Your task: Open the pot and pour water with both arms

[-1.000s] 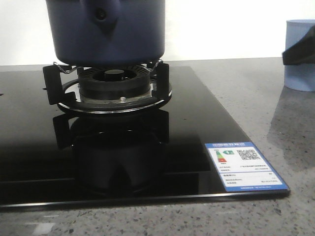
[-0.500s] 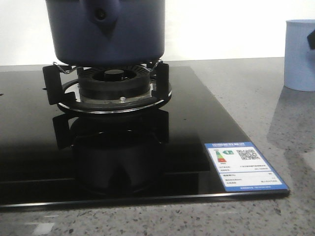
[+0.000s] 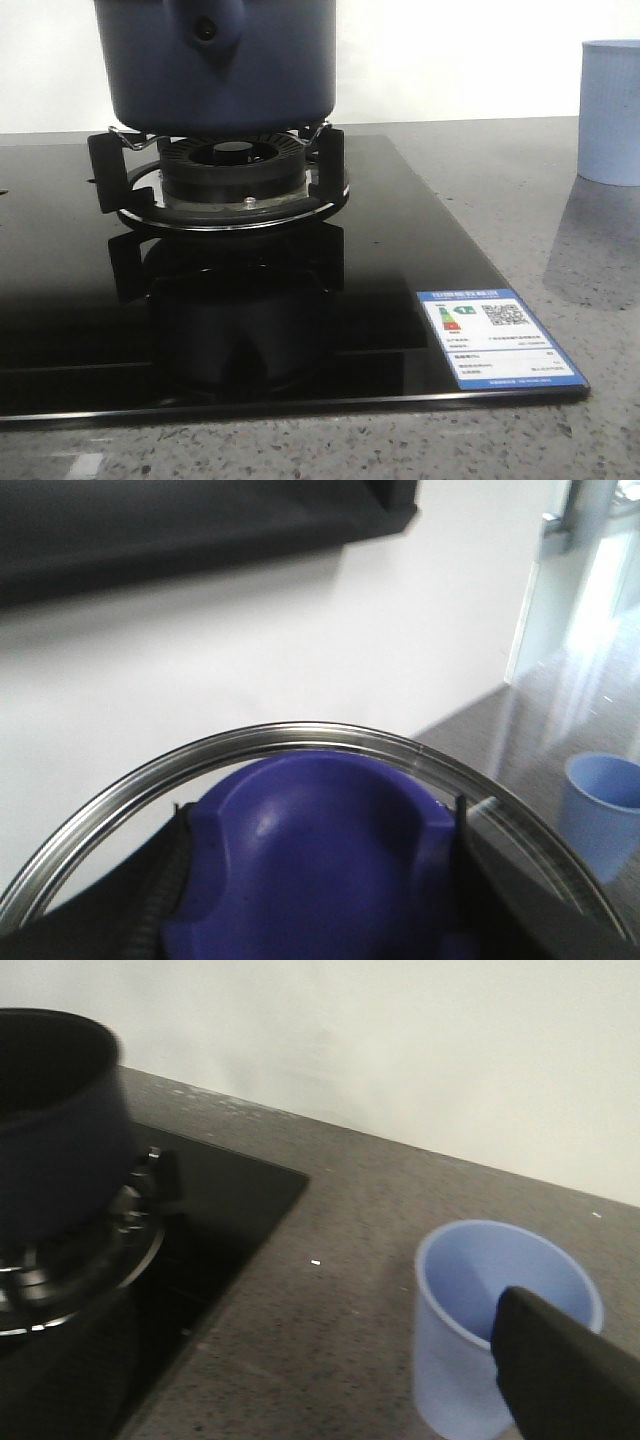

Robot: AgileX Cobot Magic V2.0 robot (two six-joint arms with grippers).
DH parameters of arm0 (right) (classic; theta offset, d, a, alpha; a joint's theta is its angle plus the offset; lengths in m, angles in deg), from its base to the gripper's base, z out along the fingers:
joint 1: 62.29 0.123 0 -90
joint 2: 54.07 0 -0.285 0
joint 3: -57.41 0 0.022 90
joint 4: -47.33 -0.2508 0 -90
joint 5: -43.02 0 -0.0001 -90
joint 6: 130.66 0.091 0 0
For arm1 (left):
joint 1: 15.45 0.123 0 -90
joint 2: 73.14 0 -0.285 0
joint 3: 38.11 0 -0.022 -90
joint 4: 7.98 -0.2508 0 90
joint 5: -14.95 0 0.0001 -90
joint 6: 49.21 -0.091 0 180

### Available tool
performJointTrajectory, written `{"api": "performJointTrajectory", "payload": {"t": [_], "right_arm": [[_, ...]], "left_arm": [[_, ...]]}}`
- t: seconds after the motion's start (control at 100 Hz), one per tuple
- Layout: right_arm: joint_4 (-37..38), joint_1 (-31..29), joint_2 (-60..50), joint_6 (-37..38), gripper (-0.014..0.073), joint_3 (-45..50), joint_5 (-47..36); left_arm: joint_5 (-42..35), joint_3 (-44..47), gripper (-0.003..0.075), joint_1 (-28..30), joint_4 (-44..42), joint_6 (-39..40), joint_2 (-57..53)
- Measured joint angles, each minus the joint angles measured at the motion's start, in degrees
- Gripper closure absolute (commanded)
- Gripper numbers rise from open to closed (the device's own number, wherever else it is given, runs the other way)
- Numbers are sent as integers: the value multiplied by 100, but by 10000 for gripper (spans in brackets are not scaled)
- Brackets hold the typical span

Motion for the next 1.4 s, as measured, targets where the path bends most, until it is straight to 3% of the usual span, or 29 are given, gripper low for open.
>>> {"api": "performJointTrajectory", "payload": {"t": [0.4,1.4], "right_arm": [[0,0,-65,72,-55,10,-321],[0,0,-65,81,-55,10,-358]], "left_arm": [[-50,0,353,-819,0,-172,991],[306,-11,353,-832,-520,-290,1283]]}}
